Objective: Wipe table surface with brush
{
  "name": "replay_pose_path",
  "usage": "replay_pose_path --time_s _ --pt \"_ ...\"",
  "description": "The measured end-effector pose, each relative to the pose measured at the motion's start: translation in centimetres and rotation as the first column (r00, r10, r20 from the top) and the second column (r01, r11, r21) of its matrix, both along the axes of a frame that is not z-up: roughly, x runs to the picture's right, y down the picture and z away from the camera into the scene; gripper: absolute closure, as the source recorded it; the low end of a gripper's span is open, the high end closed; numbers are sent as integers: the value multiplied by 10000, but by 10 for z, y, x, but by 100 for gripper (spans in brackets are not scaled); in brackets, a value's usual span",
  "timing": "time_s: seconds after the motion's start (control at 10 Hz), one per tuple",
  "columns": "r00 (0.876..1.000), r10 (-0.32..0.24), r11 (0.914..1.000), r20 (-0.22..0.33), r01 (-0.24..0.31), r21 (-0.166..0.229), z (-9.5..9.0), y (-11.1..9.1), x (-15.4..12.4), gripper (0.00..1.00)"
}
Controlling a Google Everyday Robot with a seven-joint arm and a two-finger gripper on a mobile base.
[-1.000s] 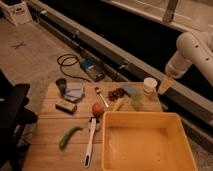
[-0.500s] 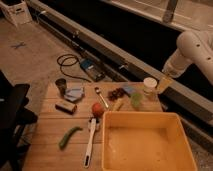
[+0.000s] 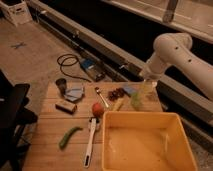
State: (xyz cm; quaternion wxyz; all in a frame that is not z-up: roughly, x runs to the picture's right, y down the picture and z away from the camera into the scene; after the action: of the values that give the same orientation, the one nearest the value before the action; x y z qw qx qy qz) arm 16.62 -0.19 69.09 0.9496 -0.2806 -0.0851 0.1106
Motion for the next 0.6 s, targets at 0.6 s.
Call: replay_pose_path --time_s 0.6 --pt "9054 -3916 9198 1639 3809 937 -32 65 -70 20"
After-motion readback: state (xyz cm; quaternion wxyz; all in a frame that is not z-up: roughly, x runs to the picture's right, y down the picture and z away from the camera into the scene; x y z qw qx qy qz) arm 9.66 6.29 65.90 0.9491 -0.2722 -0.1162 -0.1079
